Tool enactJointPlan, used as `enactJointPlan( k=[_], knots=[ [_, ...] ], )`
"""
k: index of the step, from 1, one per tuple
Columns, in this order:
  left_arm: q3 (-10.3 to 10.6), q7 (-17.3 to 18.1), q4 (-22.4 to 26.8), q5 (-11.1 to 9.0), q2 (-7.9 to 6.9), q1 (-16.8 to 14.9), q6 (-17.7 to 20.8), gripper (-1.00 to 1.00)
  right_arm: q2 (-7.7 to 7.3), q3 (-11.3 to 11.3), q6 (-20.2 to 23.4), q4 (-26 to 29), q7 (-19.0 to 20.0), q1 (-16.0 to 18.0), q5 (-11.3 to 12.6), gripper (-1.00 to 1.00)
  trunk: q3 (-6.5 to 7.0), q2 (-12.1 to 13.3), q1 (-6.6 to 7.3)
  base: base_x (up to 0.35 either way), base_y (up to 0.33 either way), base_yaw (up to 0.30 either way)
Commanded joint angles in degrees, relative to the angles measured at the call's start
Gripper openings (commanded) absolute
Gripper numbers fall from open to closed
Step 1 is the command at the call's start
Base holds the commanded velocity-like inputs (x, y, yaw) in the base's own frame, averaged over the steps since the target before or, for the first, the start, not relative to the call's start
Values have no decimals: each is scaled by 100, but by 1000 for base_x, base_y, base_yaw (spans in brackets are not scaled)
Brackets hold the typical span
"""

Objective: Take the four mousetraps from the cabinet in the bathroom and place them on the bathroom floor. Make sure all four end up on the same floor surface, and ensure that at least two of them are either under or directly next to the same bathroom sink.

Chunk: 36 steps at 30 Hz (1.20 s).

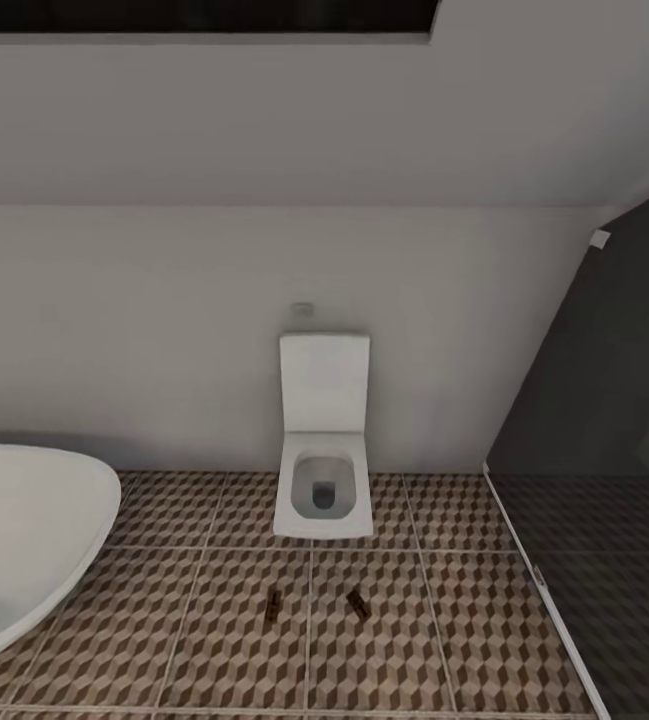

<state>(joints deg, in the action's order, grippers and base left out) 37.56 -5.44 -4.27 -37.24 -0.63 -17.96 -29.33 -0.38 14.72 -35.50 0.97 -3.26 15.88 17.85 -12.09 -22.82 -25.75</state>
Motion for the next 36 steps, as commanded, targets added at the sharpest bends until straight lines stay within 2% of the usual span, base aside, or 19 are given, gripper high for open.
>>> enactJointPlan(
  k=[1,20,30,36],
  knots=[
    [33,-36,-13,24,3,-6,-20,100,1,49,-10,-1,-34,3,17,100,-1,-10,-3,0,0,0],
    [34,-36,-13,24,6,-6,-20,100,5,48,-10,-1,-34,3,17,100,174,-10,-3,0,0,0],
    [32,-36,-13,24,-3,-6,-20,100,4,49,0,-1,-58,3,17,100,200,-10,-3,0,0,0],
    [32,-36,-13,24,-12,1,-20,100,3,43,424,-7,-73,-19,17,100,202,-10,-3,0,0,0]
  ],
)
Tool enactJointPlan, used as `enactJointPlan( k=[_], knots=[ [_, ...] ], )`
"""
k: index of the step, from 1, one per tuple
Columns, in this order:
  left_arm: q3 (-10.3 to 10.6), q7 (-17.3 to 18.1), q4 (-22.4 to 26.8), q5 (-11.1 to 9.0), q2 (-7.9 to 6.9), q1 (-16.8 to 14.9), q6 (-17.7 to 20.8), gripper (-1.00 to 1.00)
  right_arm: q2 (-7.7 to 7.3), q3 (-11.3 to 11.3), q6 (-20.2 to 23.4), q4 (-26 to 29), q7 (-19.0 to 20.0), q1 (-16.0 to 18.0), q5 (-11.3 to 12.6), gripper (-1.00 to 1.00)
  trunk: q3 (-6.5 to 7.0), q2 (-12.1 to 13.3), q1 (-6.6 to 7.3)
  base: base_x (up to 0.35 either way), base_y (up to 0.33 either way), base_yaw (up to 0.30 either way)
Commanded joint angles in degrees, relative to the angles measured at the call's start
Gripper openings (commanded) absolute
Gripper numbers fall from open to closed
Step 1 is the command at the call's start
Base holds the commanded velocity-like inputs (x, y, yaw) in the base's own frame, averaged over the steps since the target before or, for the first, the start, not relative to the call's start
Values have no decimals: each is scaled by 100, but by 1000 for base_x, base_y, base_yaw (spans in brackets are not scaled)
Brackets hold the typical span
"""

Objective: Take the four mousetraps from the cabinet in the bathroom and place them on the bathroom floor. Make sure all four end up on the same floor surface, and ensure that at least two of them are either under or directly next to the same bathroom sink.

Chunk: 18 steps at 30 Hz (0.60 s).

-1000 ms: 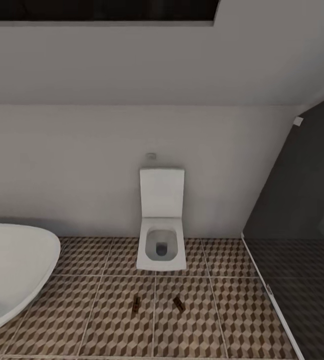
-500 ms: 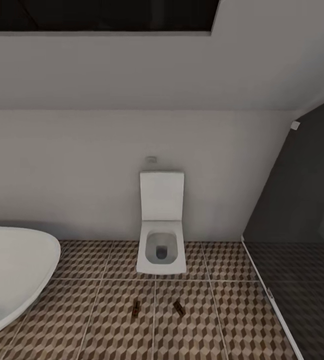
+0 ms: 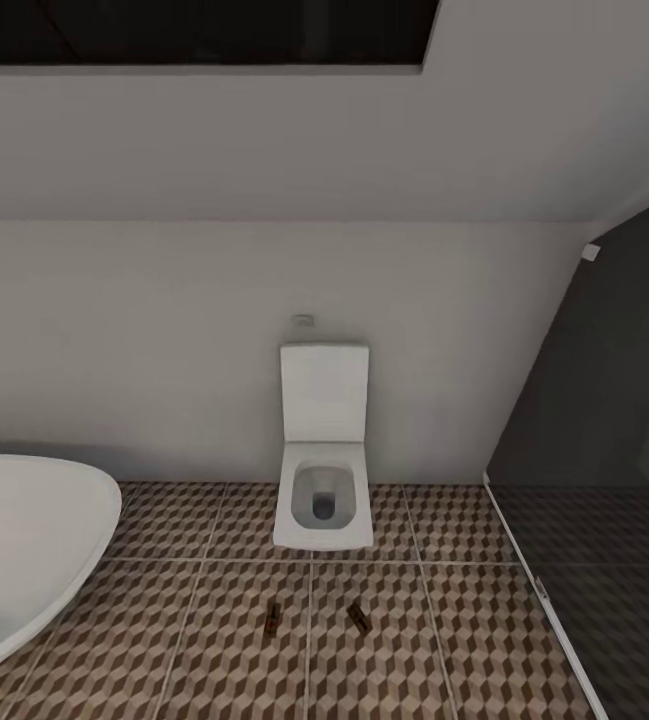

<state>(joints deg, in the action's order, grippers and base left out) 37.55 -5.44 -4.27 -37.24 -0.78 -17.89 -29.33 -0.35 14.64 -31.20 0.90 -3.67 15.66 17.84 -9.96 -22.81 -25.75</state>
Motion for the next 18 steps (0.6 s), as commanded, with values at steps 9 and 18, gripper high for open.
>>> enactJointPlan(
  k=[9,18],
  knots=[
    [33,-36,-13,24,-37,109,27,100,-12,48,1028,-2,-23,-127,18,100,-11,-11,-3,0,0,0],
    [31,-36,-13,24,-137,266,486,100,-27,48,1211,-2,-21,-409,18,100,-10,-11,-3,0,0,0]
  ],
)
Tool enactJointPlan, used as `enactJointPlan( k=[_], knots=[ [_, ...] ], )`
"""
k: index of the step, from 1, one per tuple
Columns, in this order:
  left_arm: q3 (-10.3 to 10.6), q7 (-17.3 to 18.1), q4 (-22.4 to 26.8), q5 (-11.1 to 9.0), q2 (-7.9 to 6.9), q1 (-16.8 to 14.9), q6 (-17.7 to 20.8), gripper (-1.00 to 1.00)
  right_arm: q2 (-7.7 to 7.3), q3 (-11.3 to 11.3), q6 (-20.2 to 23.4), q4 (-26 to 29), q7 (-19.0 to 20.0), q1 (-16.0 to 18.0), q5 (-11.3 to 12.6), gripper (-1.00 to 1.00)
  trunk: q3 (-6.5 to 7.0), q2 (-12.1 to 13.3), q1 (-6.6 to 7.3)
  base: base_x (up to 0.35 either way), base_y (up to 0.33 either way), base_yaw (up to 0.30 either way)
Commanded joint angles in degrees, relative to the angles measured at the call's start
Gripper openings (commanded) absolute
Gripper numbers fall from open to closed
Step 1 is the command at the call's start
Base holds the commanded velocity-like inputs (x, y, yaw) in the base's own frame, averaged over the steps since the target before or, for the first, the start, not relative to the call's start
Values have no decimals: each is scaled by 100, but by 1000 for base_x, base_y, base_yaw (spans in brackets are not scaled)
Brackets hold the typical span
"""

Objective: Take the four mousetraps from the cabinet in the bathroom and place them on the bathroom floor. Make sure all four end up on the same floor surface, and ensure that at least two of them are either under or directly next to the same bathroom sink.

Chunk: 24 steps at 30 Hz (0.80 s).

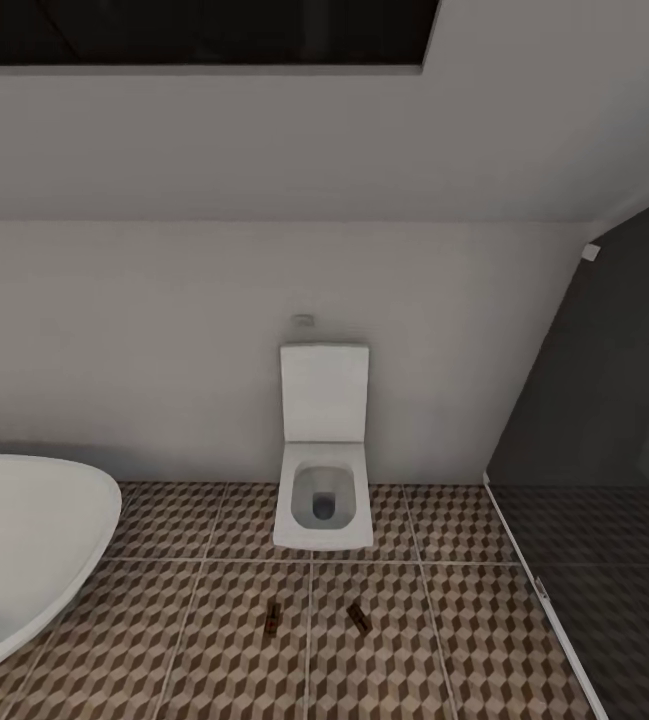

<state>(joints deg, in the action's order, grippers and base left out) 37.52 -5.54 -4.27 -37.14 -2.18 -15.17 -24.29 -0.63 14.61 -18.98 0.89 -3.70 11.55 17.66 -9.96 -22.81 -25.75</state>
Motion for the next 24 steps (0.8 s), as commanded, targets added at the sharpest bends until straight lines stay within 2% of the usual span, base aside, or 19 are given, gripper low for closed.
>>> enactJointPlan(
  k=[1,9,16,24],
  knots=[
    [35,-26,-13,14,-11,5,127,100,1,50,-6,-1,-14,-66,36,100,-11,-11,-3,0,0,0],
    [36,-26,-13,14,-21,88,517,100,13,50,2,-1,-11,-299,36,100,-11,-11,-3,0,0,0],
    [31,-26,-13,14,-34,308,592,100,41,52,15,0,-22,-416,43,100,-11,-11,-3,0,0,0],
    [36,-26,-13,14,-16,391,607,100,42,51,30,6,-34,-438,50,100,-11,-11,-3,0,0,0]
  ],
)
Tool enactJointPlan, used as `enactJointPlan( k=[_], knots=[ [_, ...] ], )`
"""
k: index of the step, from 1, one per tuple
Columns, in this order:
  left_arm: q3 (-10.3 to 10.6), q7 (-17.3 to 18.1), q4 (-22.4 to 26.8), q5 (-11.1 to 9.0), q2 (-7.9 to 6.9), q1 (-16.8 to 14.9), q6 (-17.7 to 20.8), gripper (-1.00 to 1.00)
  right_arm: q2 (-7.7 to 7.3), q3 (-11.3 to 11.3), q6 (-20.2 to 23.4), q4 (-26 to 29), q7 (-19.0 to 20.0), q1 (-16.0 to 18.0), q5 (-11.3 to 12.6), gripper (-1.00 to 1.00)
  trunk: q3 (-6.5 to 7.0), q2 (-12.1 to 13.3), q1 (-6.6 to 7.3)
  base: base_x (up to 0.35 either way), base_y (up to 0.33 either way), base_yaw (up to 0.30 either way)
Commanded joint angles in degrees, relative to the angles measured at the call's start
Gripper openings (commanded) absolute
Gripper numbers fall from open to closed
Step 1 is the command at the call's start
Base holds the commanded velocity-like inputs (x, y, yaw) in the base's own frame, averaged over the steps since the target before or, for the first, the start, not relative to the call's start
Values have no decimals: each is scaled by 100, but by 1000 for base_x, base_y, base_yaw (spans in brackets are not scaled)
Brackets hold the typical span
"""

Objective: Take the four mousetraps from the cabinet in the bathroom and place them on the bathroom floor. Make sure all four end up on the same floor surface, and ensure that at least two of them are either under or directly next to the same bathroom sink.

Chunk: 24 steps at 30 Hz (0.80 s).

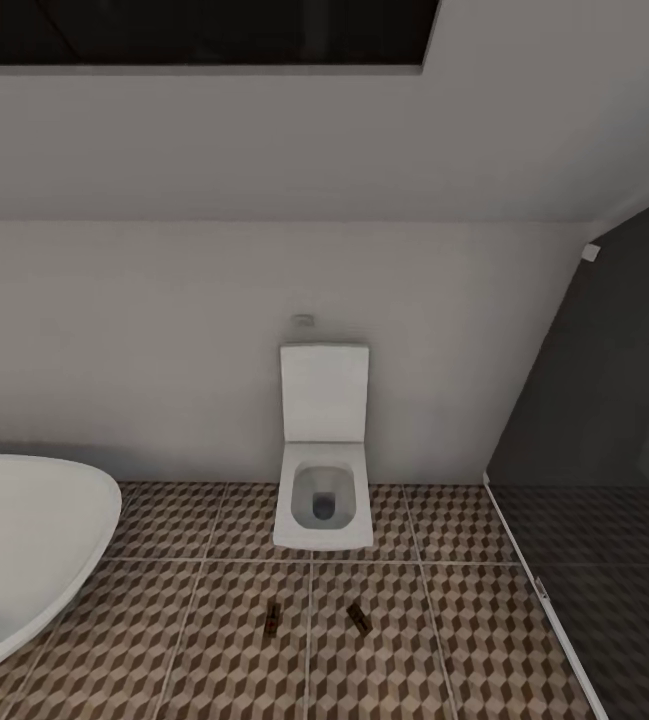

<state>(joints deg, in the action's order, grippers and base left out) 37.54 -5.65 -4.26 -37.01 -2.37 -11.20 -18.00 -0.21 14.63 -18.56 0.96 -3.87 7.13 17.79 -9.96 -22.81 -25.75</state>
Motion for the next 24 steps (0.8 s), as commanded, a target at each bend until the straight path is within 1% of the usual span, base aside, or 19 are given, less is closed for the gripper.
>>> enactJointPlan(
  k=[1,6,12,18,24],
  knots=[
    [34,-16,-13,1,5,-2,-22,100,1,49,-11,0,-18,2,38,100,-11,-11,-3,0,0,0],
    [30,-10,-7,1,12,14,-20,100,8,49,-4,6,-24,-4,40,100,-11,-11,-3,0,0,0],
    [30,5,-5,1,43,20,-19,100,53,50,14,13,-20,-6,41,100,-11,-11,-3,0,0,0],
    [33,35,7,8,58,21,-26,100,46,56,13,21,-13,-9,31,100,-11,-11,-3,0,0,0],
    [41,44,6,11,24,22,-27,100,32,67,5,33,-4,-10,19,100,-11,-11,-3,0,0,0]
  ],
)
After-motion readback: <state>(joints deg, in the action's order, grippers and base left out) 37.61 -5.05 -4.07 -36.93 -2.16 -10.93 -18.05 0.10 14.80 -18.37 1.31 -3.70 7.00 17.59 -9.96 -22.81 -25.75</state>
